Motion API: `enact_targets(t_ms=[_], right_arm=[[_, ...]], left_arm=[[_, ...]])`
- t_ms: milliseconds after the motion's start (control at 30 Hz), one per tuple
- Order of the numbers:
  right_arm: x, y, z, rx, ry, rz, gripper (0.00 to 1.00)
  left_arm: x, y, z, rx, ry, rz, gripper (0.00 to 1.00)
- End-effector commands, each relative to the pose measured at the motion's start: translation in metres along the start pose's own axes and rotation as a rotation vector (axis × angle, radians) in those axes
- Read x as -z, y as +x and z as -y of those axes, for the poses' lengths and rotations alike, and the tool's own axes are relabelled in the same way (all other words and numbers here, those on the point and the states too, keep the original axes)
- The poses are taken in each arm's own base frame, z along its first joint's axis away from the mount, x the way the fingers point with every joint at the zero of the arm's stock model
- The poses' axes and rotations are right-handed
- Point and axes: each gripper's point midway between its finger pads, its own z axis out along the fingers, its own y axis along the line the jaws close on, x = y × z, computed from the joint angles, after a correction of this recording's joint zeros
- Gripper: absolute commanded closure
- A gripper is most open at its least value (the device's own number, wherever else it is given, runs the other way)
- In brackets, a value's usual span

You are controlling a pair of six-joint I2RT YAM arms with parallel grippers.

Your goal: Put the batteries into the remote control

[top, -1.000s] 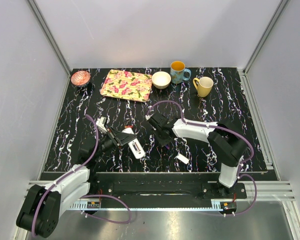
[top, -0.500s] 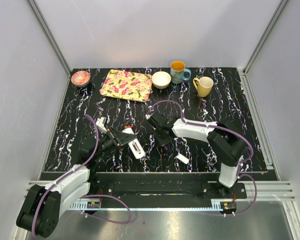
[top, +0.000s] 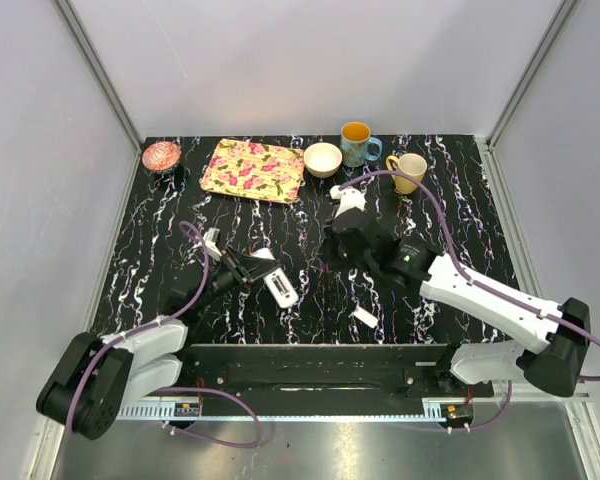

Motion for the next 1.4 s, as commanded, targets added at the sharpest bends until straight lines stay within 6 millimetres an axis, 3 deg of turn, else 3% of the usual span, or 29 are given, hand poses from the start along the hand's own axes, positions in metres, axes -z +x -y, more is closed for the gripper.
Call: enact_targets(t_ms=[0,267,633,1367], right_arm=[[0.015,-0.008,-0.029,-0.010,-0.018,0.044,1.00],[0.017,-0.017,-0.058,0.069,-0.085,0.109,1.00],[0.024,-0.032,-0.080,0.141,-0.141,0.186,1.00],[-0.001,-0.016,-0.074,0.238,-0.095,0.151,1.00]], left_arm=[[-0.016,-0.015,0.056,-0.030,0.199,0.079,1.00],[-0.027,-0.009,0.076,-0.029,0.286,0.074,1.00],[-0.032,-0.002,0.073,-0.002,0.300,0.026,1.00],[-0.033,0.005,0.092,0.009,0.360,-0.011,1.00]])
